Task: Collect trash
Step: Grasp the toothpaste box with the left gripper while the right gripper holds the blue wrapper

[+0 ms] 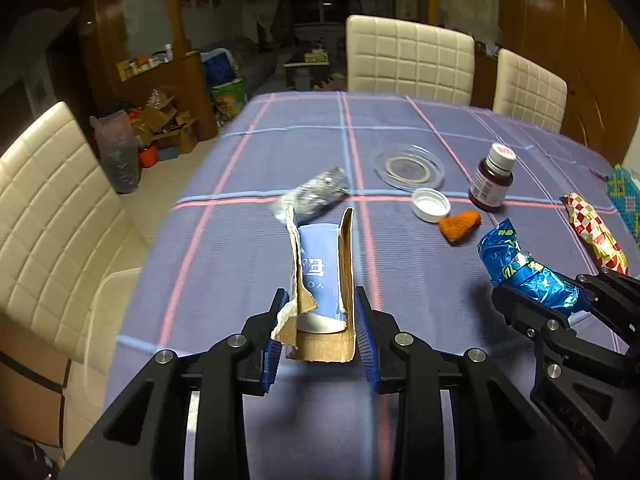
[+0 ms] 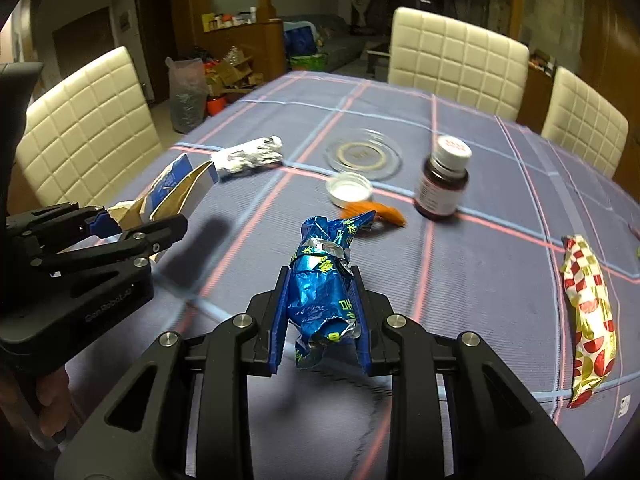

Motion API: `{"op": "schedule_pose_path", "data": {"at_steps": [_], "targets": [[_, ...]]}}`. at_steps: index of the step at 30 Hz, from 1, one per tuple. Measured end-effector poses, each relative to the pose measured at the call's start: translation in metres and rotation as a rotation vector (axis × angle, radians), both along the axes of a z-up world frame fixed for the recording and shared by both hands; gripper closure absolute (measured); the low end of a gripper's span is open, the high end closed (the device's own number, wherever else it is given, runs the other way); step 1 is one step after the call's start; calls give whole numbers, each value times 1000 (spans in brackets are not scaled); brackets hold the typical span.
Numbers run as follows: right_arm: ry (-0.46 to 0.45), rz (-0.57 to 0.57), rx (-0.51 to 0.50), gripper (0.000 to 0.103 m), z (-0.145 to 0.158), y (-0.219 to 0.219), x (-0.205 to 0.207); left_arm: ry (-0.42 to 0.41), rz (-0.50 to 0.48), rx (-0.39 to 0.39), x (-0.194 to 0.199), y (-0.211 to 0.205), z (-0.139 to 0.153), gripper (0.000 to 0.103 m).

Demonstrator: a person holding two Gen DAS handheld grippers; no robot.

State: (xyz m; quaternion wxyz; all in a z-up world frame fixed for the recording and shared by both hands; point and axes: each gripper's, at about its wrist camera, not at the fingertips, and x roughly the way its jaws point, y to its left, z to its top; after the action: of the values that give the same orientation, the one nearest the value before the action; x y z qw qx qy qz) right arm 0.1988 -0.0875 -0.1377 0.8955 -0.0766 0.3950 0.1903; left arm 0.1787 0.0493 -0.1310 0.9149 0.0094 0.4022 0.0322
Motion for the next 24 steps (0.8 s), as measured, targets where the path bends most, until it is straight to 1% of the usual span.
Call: {"op": "schedule_pose_path", "data": {"at_steps": [4,11,24], "targets": [[-19,25,-4,74,7,15,-11,-28,29,-1,-16,17,9,71],[-46,69,-19,74,17,41,-29,-75,82,20,-44,46,19,71],[-78,188,-43,74,26,106,-49,-112,195,0,-77,106,23,71]]}}
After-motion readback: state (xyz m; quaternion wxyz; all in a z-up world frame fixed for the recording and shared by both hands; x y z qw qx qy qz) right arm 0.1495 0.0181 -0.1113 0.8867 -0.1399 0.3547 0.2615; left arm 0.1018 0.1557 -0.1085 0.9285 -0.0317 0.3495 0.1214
